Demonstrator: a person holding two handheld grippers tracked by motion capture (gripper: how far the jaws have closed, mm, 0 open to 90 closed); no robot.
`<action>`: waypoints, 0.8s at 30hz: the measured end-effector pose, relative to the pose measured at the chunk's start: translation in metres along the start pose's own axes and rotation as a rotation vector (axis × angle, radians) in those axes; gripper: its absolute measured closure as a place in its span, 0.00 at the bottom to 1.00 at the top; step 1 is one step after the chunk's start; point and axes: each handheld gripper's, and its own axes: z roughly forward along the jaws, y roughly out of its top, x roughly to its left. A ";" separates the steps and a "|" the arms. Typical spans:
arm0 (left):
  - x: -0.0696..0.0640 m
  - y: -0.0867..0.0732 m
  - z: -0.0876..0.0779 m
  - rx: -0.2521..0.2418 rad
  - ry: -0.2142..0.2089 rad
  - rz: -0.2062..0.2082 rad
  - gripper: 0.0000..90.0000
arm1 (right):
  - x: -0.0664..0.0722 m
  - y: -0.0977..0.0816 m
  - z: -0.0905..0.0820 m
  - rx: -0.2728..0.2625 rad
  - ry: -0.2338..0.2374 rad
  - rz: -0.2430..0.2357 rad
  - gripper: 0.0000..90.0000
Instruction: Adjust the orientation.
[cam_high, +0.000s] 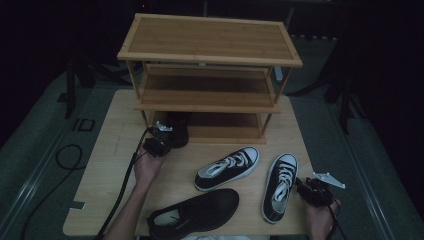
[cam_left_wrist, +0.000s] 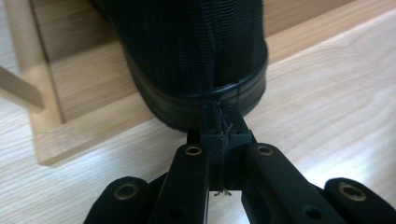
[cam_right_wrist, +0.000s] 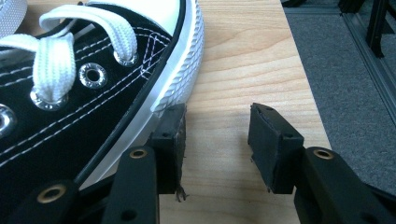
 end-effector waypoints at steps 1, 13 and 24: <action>0.001 0.000 0.001 0.001 0.003 -0.004 1.00 | 0.000 0.000 0.000 0.000 0.000 0.000 0.62; 0.003 0.004 0.000 -0.002 0.007 -0.011 0.98 | 0.000 0.000 0.000 0.000 0.002 0.000 0.62; -0.014 0.000 -0.028 -0.053 -0.118 0.060 0.79 | 0.000 0.000 0.000 0.000 -0.002 0.001 0.62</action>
